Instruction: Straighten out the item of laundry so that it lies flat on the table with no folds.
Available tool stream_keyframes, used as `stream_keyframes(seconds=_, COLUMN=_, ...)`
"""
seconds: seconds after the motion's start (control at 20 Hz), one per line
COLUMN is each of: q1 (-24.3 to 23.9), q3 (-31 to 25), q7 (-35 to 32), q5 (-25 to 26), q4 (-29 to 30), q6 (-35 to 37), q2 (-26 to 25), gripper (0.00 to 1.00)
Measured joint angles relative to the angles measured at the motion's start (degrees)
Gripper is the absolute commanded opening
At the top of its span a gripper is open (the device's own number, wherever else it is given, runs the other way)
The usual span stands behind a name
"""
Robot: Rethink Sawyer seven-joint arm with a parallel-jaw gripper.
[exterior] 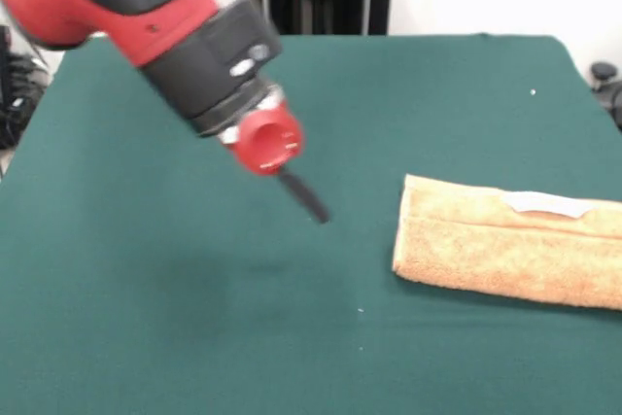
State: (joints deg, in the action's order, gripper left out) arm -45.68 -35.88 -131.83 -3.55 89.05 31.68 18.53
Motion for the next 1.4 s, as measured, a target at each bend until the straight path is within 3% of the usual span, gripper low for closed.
stream_keyframes(seconds=0.55, q1=4.4, q3=-6.2, q7=0.0, q5=-10.7, q4=7.8, q6=0.0, q2=1.7, gripper=1.00)
stream_keyframes(seconds=0.9, q1=5.1, q3=-6.7, q7=0.0, q5=-11.5, q4=8.4, q6=-1.9, q2=0.1, gripper=1.00)
stream_keyframes(seconds=1.1, q1=5.5, q3=-6.7, q7=0.0, q5=-10.9, q4=8.1, q6=-8.0, q2=-4.3, gripper=1.00)
stream_keyframes(seconds=1.4, q1=6.2, q3=-6.7, q7=0.0, q5=-5.0, q4=7.4, q6=-22.9, q2=-14.0, gripper=1.00)
